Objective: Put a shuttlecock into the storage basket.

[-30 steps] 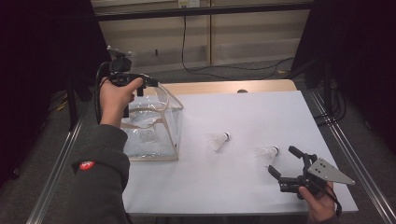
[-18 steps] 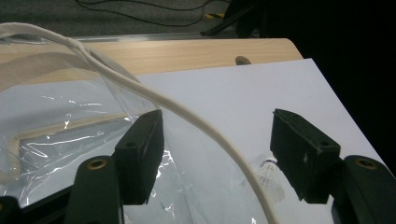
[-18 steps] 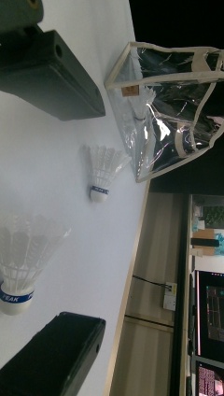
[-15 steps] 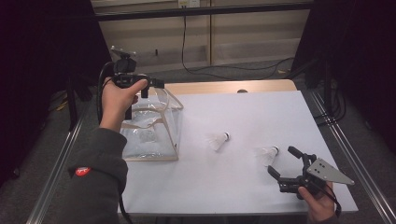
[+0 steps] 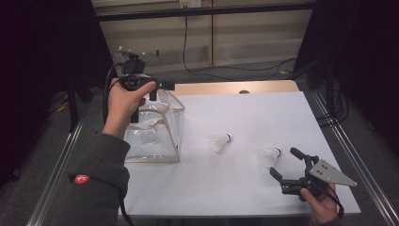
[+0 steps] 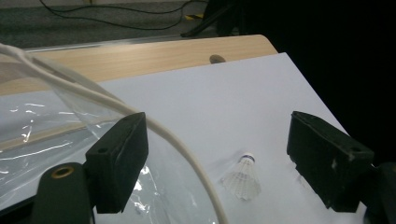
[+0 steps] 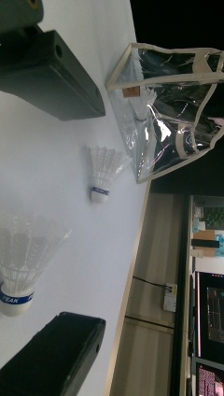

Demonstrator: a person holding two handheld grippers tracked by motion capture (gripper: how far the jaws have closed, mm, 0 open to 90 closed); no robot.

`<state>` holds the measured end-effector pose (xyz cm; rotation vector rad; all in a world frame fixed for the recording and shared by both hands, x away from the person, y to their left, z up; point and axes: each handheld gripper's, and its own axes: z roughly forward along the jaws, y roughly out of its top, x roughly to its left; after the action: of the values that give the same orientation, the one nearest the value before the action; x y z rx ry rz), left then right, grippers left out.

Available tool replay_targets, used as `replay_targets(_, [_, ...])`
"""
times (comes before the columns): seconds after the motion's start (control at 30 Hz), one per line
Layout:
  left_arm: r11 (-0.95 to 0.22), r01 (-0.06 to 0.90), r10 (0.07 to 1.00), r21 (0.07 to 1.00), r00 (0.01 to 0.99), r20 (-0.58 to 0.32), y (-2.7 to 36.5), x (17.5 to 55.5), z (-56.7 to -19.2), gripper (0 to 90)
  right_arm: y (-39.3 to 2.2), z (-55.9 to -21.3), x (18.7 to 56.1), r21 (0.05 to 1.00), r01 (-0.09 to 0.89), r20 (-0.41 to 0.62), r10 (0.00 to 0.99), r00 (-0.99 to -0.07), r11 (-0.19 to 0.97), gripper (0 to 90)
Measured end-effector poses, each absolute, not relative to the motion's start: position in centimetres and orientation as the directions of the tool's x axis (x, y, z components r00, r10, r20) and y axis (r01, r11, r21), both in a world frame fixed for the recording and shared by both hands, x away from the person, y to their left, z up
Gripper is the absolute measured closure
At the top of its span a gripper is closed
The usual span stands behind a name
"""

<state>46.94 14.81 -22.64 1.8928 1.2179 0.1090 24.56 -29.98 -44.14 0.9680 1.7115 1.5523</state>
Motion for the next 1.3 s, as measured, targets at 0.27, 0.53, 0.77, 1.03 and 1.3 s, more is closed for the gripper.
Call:
replay_targets(0.27, [-0.198,0.691,0.744,0.695,0.568,-0.352,13.2,46.1,-22.6,19.6,-30.0,-44.1,24.6,0.993,0.109,0.03,0.844,-0.536,0.034,1.0])
replay_targets(0.53, [-0.242,0.681,0.722,0.691,0.602,-0.341,11.8,45.7,-22.7,18.8,-30.0,-44.1,24.6,0.994,0.105,0.026,0.843,-0.537,0.037,1.0])
replay_targets(0.77, [-0.257,0.67,0.706,0.696,0.622,-0.339,11.2,45.4,-22.8,18.3,-30.0,-44.1,24.5,0.994,0.107,0.03,0.843,-0.537,0.033,1.0])
replay_targets(1.03, [-0.271,0.656,0.681,0.704,0.648,-0.341,10.3,44.7,-23.1,17.4,-30.0,-44.1,24.5,0.993,0.109,0.029,0.842,-0.539,0.035,1.0])
replay_targets(1.3, [-0.301,0.631,0.651,0.714,0.684,-0.33,9.0,44.1,-23.5,16.3,-30.0,-44.1,24.5,0.994,0.106,0.026,0.841,-0.541,0.037,1.0])
